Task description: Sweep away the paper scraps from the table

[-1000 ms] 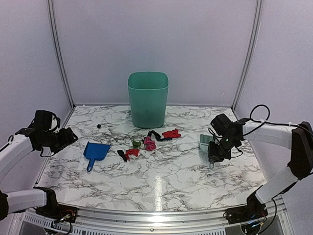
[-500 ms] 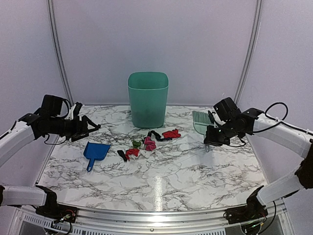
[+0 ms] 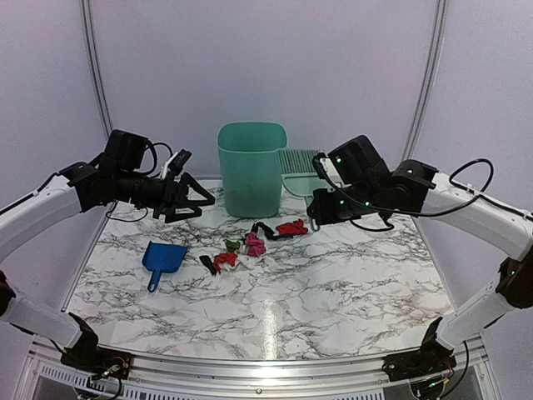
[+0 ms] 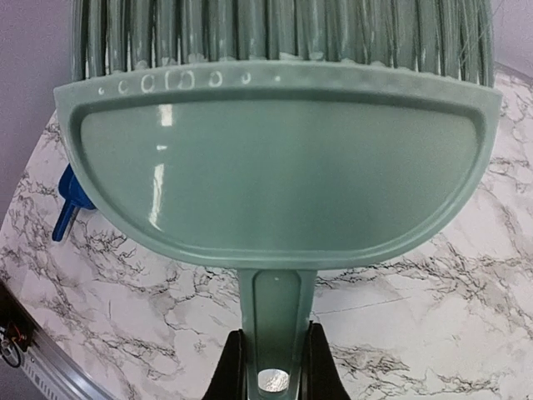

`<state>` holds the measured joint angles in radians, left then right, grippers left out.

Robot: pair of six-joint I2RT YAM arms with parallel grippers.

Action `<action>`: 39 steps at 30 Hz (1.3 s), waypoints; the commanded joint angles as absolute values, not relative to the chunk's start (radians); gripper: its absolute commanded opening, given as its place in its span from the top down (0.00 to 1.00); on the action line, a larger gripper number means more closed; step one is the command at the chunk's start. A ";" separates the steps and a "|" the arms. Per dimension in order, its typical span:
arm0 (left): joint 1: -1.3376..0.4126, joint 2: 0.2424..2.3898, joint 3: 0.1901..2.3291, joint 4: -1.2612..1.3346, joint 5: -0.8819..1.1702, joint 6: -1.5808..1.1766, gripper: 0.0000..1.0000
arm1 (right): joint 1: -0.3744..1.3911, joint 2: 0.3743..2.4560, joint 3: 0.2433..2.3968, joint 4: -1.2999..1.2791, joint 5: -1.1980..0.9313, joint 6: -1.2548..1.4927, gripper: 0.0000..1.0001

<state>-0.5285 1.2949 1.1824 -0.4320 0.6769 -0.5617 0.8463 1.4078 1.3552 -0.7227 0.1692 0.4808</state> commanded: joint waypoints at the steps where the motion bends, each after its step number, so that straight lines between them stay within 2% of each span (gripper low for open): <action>1: -0.597 1.347 1.279 -0.363 0.718 -0.612 0.24 | 0.928 1.477 1.476 -0.744 0.254 0.437 1.00; 9: -0.668 1.435 1.348 -0.251 0.722 -0.688 0.27 | 1.047 1.623 1.652 -0.757 0.278 0.399 1.00; 16: -0.684 1.476 1.374 -0.194 0.668 -0.730 0.40 | 1.076 1.649 1.687 -0.715 0.241 0.372 1.00; 22: -0.683 1.490 1.380 -0.164 0.635 -0.751 0.56 | 1.077 1.624 1.665 -0.681 0.208 0.340 1.00; 24: -0.684 1.489 1.381 -0.153 0.627 -0.756 0.67 | 1.077 1.611 1.647 -0.669 0.193 0.331 1.00; 32: -0.684 1.485 1.375 -0.141 0.603 -0.768 0.98 | 1.077 1.582 1.607 -0.649 0.174 0.308 1.00; 36: -0.684 1.475 1.370 -0.133 0.577 -0.786 1.00 | 1.077 1.576 1.602 -0.651 0.188 0.303 1.00; 37: -0.684 1.474 1.372 -0.130 0.573 -0.793 1.00 | 1.077 1.571 1.602 -0.649 0.188 0.314 0.97; 38: -0.684 1.473 1.375 -0.127 0.572 -0.800 1.00 | 1.076 1.566 1.603 -0.647 0.181 0.322 0.90; 39: -0.683 1.468 1.377 -0.123 0.569 -0.811 1.00 | 1.073 1.559 1.602 -0.640 0.173 0.326 0.77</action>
